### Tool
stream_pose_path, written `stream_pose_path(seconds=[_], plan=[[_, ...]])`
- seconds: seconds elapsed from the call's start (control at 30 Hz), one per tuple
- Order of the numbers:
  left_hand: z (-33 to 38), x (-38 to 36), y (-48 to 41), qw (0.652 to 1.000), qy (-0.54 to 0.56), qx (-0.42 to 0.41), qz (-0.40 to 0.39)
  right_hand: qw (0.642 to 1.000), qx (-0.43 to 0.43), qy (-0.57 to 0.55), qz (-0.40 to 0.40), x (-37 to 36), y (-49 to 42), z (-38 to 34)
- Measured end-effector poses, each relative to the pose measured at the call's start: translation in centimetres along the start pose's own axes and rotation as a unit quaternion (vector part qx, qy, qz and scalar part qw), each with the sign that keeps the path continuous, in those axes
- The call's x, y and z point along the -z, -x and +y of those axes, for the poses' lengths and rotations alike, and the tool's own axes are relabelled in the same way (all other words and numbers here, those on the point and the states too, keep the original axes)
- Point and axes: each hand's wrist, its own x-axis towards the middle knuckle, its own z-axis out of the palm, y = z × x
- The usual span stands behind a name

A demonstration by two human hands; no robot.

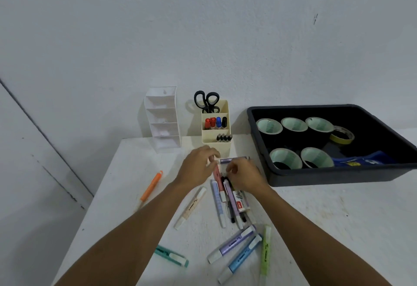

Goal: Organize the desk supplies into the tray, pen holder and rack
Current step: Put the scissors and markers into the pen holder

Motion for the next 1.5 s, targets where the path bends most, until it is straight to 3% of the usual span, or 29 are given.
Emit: stream_pose_path(seconds=[0.1, 0.33, 0.47, 0.7, 0.8, 0.9, 1.0, 1.5], plan=[[0.2, -1.5, 0.7, 0.993, -0.071, -0.002, -0.099, 0.999, -0.021, 0.030, -0.026, -0.1, 0.3, -0.1], [0.1, -2.4, 0.4, 0.972, -0.138, 0.030, -0.188, 0.997, -0.052, 0.030, -0.038, 0.4, 0.4, -1.1], [0.6, -2.4, 0.1, 0.973, -0.099, 0.056, -0.200, 0.995, -0.062, -0.066, 0.033, 0.7, 0.9, -1.5], [0.2, -1.9, -1.2, 0.968, -0.024, 0.128, -0.214, 0.967, 0.020, -0.238, 0.088, 2.3, 0.9, -3.6], [0.9, 0.0, -1.6, 0.960, 0.130, 0.159, -0.193, 0.956, 0.048, -0.269, 0.109, 3.7, 1.1, -4.0], [1.4, 2.4, -1.5, 0.929, 0.257, 0.191, -0.184, 0.945, 0.062, -0.293, 0.130, 4.6, 1.2, -4.0], [1.3, 4.7, -1.3, 0.910, 0.323, 0.200, -0.167, 0.939, 0.075, -0.307, 0.137, 5.1, 1.3, -4.2], [0.4, 9.7, -2.0, 0.943, 0.308, 0.101, 0.071, 0.924, 0.177, -0.278, 0.193, 6.1, 0.7, -7.8]])
